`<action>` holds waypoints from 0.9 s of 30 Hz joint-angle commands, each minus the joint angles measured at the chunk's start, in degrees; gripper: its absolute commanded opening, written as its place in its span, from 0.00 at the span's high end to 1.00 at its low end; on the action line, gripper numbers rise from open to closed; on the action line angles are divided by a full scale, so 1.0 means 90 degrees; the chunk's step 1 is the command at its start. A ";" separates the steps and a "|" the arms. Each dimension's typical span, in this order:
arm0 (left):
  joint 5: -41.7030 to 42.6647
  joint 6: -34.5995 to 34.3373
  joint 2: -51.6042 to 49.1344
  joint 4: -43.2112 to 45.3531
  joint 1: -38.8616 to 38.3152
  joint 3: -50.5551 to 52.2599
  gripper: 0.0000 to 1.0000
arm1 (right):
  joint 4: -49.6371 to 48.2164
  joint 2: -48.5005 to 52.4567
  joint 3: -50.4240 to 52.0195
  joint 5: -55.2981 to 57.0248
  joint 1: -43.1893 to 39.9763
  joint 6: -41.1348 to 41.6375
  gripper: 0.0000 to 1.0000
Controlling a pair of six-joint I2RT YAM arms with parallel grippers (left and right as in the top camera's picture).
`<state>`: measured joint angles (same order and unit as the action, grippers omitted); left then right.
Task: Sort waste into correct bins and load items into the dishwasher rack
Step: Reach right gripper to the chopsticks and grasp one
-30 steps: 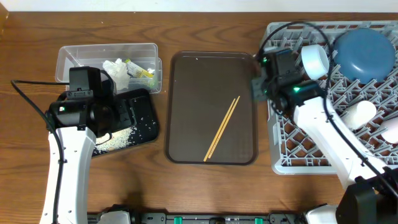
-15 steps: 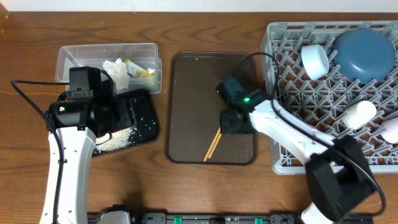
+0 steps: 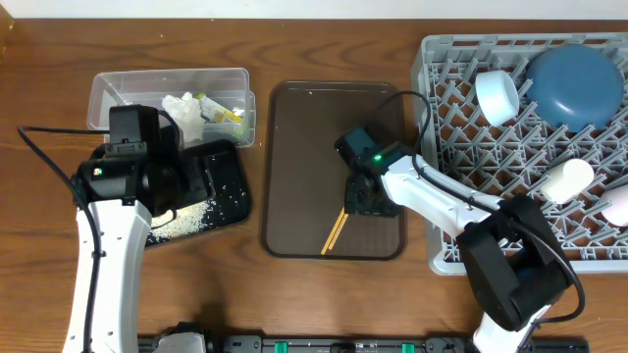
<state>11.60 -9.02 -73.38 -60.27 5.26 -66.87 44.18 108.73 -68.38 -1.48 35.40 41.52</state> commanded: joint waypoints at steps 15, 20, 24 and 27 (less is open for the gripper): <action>-0.0080 0.0012 0.0034 -0.0034 0.0027 -0.0051 0.28 | -0.0129 0.0083 0.0027 0.0019 0.0075 0.0316 0.47; -0.0080 0.0015 0.0034 -0.0039 0.0027 -0.0051 0.28 | -0.0155 0.0240 0.0027 0.0024 0.0090 0.0491 0.48; -0.0080 0.0012 0.0034 -0.0036 0.0027 -0.0051 0.28 | -0.0194 0.0437 0.0027 0.0143 0.0114 0.0534 0.48; -0.0080 0.0015 0.0034 -0.0036 0.0027 -0.0051 0.28 | -0.0199 0.0539 0.0027 0.0146 0.0117 0.0529 0.48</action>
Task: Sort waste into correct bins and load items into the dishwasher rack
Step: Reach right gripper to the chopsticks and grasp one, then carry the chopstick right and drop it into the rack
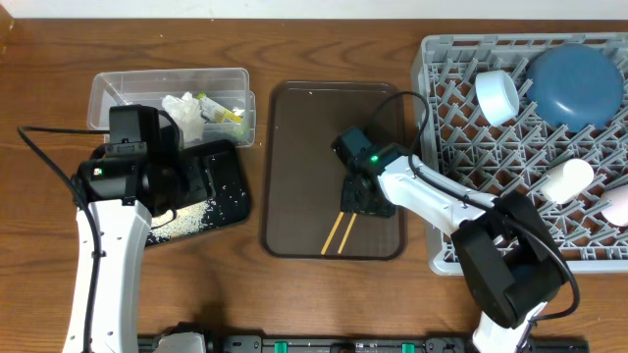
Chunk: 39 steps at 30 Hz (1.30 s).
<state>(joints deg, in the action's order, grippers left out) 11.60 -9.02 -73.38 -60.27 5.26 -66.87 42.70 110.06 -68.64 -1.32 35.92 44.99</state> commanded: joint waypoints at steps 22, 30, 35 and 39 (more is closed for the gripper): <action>-0.0080 0.0015 0.0034 -0.0036 0.0027 -0.0051 0.28 | -0.0032 0.0386 0.0022 0.0381 -0.0665 -0.0602 0.97; -0.0080 0.0015 0.0034 -0.0039 0.0027 -0.0051 0.28 | 0.0214 0.0041 -0.0617 0.0279 -0.0993 -0.1770 0.99; -0.0080 0.0015 0.0034 -0.0036 0.0027 -0.0051 0.28 | 0.0678 -0.0658 -0.1277 0.0287 -0.1222 -0.2674 0.99; -0.0080 0.0015 0.0034 -0.0036 0.0027 -0.0051 0.28 | 0.0903 -0.1251 -0.1452 0.0284 -0.1535 -0.3322 0.99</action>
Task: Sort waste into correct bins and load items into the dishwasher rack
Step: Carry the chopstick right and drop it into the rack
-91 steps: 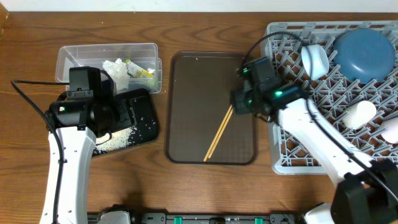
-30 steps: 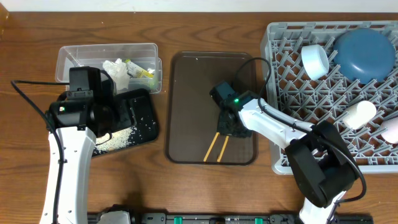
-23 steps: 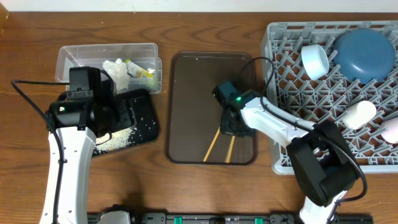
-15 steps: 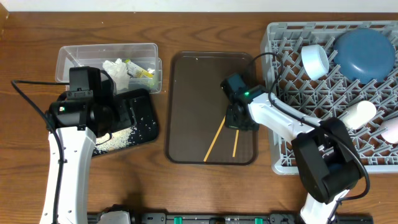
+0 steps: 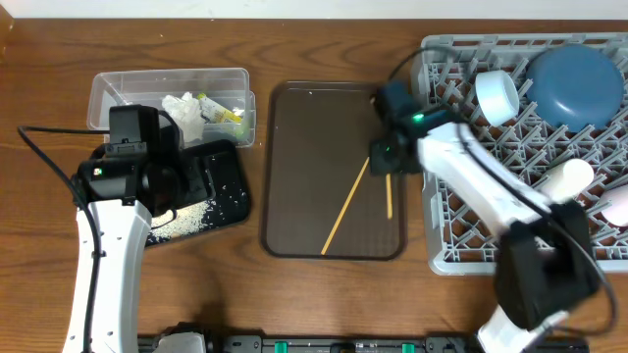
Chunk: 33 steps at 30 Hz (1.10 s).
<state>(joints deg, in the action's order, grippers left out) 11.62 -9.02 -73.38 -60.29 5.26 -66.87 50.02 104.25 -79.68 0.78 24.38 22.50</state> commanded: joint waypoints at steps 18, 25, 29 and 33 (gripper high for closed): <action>-0.0083 0.0015 0.0032 -0.0032 0.0027 -0.0051 0.28 | 0.1039 -0.0707 0.0063 -0.0143 -0.2023 -0.2115 0.99; -0.0083 0.0015 0.0032 -0.0034 0.0027 -0.0051 0.28 | 0.0967 -0.0090 0.0083 -0.0391 -0.1936 -0.2171 0.98; -0.0083 0.0012 0.0032 -0.0034 0.0027 -0.0051 0.28 | 0.0967 0.0148 0.0083 -0.0474 -0.1933 -0.2171 0.92; -0.0083 0.0015 0.0034 -0.0034 0.0027 -0.0051 0.28 | 0.0903 0.0129 0.0073 -0.0476 -0.1933 -0.2169 0.83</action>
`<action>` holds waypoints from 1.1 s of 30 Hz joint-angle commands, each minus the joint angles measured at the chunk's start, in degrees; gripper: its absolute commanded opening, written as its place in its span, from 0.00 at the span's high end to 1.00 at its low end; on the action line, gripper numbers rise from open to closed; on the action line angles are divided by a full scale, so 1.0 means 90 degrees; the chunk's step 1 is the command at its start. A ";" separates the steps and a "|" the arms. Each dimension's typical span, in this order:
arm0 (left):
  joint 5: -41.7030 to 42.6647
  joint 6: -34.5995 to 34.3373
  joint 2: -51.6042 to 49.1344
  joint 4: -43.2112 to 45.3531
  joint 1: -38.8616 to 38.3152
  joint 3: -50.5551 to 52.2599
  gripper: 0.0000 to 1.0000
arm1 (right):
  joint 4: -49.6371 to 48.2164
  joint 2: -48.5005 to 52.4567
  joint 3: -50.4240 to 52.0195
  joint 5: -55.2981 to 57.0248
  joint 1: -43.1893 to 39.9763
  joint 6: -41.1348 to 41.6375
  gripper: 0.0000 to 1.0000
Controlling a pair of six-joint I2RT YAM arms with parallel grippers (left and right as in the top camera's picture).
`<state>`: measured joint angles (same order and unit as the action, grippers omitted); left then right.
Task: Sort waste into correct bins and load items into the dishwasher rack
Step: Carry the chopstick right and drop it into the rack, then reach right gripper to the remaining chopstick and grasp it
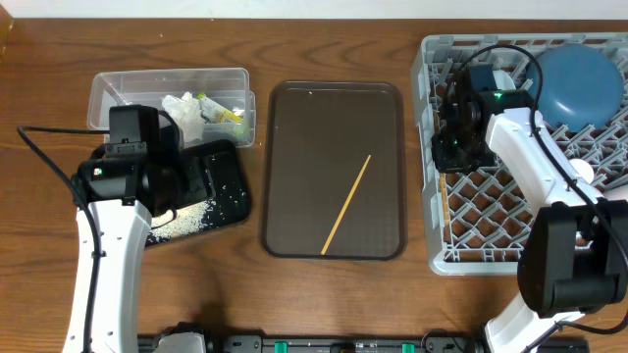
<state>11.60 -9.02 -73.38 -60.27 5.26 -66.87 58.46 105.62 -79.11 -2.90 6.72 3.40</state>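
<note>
One pale wooden chopstick [346,204] lies slantwise on the brown tray [294,127] in the middle of the table. My right gripper [452,149] hangs over the left side of the grey dishwasher rack [510,245]. It points down, and a thin pale chopstick [446,192] seems to run from it along the rack's left edge. My left gripper [199,179] rests over the black tray [228,196]. Its dark fingers blend with the tray, so their gap cannot be made out.
The rack holds a blue bowl [577,83] at its far right and a white cup [579,172] lower down. A clear bin [118,90] with crumpled waste stands at the far left. White crumbs [186,220] lie on the black tray and beside it.
My right gripper has moved right from the tray's right edge to over the rack's left side, taking the chopstick along. The other chopstick stays on the tray. The left arm is still.
My right gripper was down on two crossed chopsticks at the tray's lower right, then the sticks lay parallel under it. Then it held one chopstick upright-hanging at the tray's right edge, the other left slantwise. Now the held one is over the rack.
</note>
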 commanded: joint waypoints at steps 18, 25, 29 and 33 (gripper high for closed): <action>-0.0080 0.0015 0.0034 -0.0034 0.0027 -0.0051 0.28 | -0.1008 -0.1785 -0.0211 -0.1158 0.0243 0.0029 0.71; -0.0080 0.0012 0.0032 -0.0034 0.0027 -0.0051 0.28 | -0.0952 -0.1275 -0.0185 -0.1231 0.1290 0.0865 0.68; -0.0080 0.0012 0.0032 -0.0034 0.0027 -0.0051 0.28 | -0.0947 -0.0590 -0.0185 -0.1183 0.2091 0.1899 0.62; -0.0080 0.0015 0.0032 -0.0036 0.0027 -0.0051 0.28 | -0.0942 0.0109 -0.0185 -0.1042 0.2701 0.2458 0.62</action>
<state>11.57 -9.02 -73.38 -60.27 5.26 -66.87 49.67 102.67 -80.66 -12.99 27.44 17.82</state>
